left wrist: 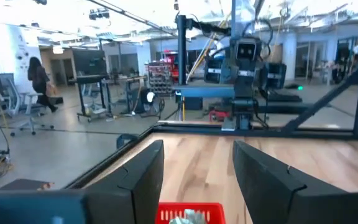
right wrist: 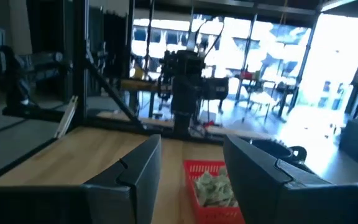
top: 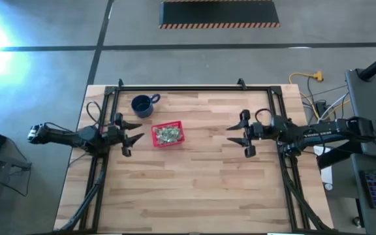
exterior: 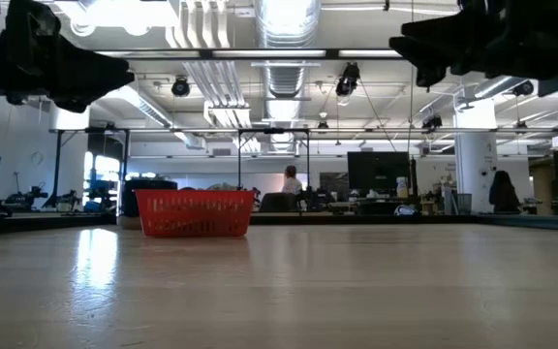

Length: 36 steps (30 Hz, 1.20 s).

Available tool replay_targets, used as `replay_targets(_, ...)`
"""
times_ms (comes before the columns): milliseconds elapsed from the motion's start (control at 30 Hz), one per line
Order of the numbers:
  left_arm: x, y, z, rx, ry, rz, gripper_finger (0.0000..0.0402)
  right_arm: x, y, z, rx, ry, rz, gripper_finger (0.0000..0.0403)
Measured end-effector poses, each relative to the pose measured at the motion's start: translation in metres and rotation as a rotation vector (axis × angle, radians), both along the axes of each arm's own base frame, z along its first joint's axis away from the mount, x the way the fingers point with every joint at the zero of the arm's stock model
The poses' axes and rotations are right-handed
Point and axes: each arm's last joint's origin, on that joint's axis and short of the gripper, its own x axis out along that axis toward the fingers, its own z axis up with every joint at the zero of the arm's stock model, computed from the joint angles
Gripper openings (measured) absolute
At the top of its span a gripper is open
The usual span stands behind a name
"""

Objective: Pick and place items into bin
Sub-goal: Return to Home Position

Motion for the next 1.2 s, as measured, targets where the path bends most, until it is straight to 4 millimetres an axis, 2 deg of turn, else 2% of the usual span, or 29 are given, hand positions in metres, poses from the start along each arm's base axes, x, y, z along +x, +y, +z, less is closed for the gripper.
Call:
replay_targets(333, -0.005, 0.0, -0.007, -0.053, 0.04, -0.029, 0.0176, -0.042, 0.003, -0.025, 0.019, -0.152, -0.059, 0.0161)
replay_targets(467, -0.007, 0.0, -0.004, -0.049, 0.005, -0.032, 0.0176, -0.046, 0.006, -0.027, 0.038, -0.102, -0.044, 0.0161)
replay_targets(667, -0.007, -0.001, -0.007, -0.032, 0.05, -0.043, 0.0176, -0.053, 0.011, -0.024, 0.016, -0.115, -0.013, 0.0155)
replay_targets(1200, -0.007, -0.002, -0.007, 0.025, 0.079, -0.061, 0.0176, -0.071, 0.011, -0.031, 0.001, -0.037, -0.066, 0.015)
